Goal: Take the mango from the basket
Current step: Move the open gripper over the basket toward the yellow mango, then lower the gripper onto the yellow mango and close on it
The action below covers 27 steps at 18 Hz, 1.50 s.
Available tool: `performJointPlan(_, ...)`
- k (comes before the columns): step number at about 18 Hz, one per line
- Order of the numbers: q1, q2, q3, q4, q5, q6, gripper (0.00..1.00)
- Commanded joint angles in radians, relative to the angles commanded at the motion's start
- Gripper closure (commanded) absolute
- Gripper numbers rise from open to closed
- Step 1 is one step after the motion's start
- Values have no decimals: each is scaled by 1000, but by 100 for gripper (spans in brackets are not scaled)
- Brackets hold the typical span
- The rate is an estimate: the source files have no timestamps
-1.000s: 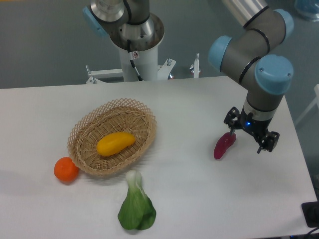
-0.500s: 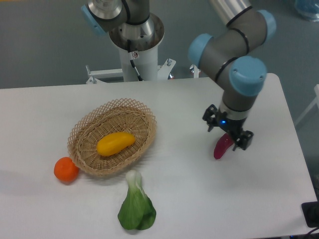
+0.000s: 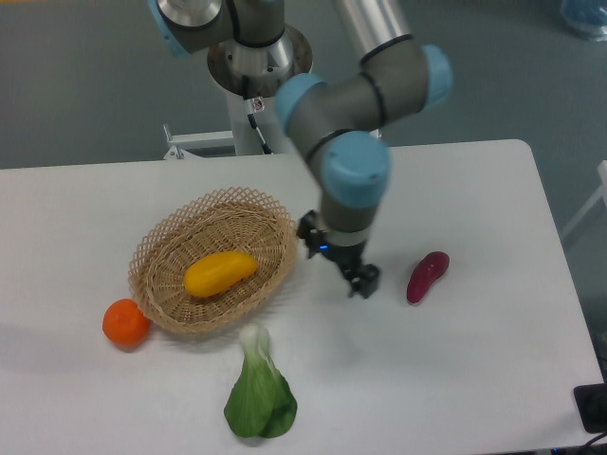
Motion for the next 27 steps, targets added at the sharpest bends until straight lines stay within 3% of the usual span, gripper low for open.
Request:
performJointPlan(8, -120, 2, -77, 37, -5, -92, 0)
performJointPlan(13, -140, -20, -97, 84, -3, -156, 0)
performJointPlan(22, -175, -57, -109, 90, -2, -222, 0)
performJointPlan(27, -186, -90, -115, 173, -2, -221, 0)
